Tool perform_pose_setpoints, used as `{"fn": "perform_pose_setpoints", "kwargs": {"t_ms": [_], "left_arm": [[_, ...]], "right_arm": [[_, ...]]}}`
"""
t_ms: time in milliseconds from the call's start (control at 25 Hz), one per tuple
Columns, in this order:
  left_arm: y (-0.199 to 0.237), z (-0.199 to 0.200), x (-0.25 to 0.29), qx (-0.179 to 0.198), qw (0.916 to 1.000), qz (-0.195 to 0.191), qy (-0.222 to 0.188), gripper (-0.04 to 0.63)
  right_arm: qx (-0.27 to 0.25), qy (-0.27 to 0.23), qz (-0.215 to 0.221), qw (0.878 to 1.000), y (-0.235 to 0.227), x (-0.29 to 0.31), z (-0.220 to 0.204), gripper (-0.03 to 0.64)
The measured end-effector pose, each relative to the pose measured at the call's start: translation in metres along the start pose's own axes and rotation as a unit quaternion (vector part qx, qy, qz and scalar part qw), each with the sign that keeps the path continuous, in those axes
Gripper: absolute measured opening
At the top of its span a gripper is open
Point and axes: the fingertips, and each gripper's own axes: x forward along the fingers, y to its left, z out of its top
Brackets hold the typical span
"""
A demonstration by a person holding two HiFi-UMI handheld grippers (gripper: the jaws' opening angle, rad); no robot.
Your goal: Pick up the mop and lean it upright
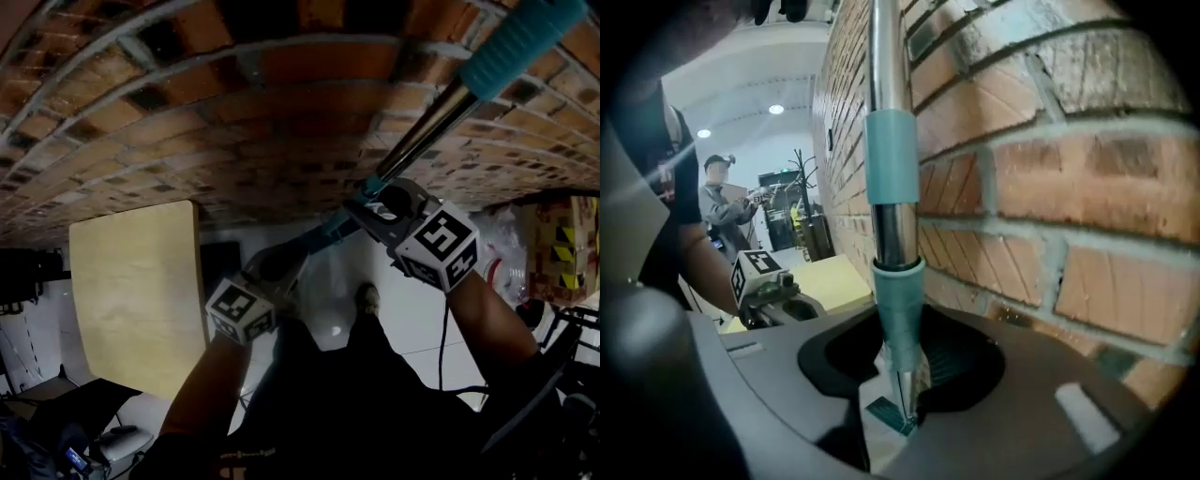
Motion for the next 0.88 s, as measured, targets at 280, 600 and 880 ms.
{"fn": "perform_pose_setpoints", "kwargs": {"t_ms": [280,600,880], "left_arm": [[-0.039,0.069,-0.023,0.038,0.9984,-0.018,-0.039,0.0],[-0.072,0.135,-0.056,0.076,0.9941,-0.022,-0.073,0.0],[-0.09,0.18,-0.078,0.097,0.9901,-0.022,-0.099,0.0]], "right_arm": [[-0.017,-0.011,0.011,1.0,0.027,-0.051,0.071,0.14],[-0.028,-0.032,0.003,0.999,0.046,-0.107,0.147,0.14],[-0.046,-0.065,-0.005,0.997,0.061,-0.15,0.218,0.14]]}}
